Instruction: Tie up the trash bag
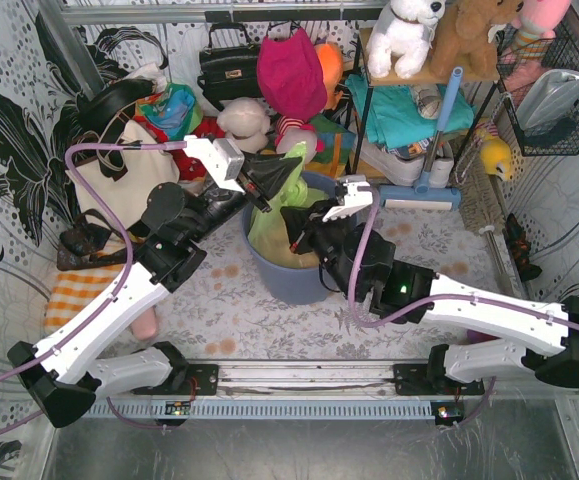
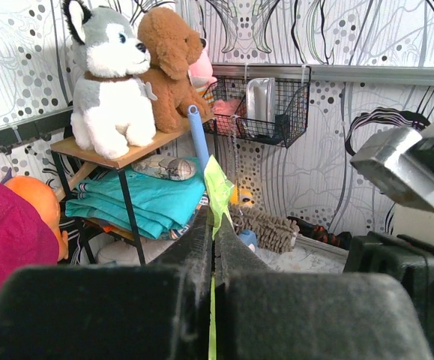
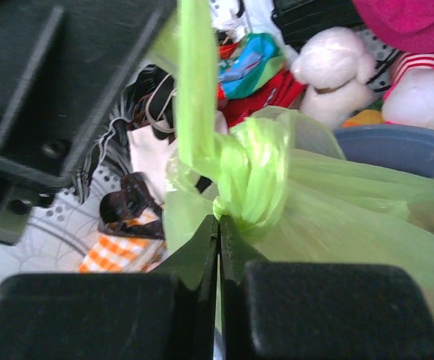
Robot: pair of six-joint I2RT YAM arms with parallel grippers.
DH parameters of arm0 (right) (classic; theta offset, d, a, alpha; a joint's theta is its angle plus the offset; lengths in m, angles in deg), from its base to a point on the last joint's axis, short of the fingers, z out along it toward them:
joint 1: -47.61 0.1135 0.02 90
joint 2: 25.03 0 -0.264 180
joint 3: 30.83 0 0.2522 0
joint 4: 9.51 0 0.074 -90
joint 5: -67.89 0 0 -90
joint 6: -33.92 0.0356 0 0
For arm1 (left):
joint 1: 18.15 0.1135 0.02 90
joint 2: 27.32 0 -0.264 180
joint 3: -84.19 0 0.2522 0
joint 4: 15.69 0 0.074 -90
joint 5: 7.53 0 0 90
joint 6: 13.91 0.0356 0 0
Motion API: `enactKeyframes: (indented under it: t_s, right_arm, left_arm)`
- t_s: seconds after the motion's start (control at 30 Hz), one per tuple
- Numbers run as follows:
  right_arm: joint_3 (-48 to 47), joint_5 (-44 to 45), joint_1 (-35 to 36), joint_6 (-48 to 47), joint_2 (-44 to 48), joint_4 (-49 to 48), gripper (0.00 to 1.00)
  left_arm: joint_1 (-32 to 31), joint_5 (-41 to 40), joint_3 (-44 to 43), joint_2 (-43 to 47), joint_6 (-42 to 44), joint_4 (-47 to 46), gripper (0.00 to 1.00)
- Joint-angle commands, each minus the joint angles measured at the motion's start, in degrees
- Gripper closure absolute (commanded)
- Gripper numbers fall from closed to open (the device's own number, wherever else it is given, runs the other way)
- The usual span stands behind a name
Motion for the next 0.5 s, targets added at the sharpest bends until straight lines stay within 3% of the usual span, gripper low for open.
enactKeyframes:
  t_s: [0.0, 0.47]
  right_arm:
    - [4.2, 8.05, 0.29, -4.07, -0.16, -12.01, 1.0]
    - [10.15, 14.24, 0.42, -11.74, -5.51, -31.16, 1.0]
  left_arm:
    - [0.32, 0.8, -1.93, 0.03, 0.22, -1.28, 1.0]
    - [0.39, 1.11, -1.86, 0.44, 0.18, -0.73, 1.0]
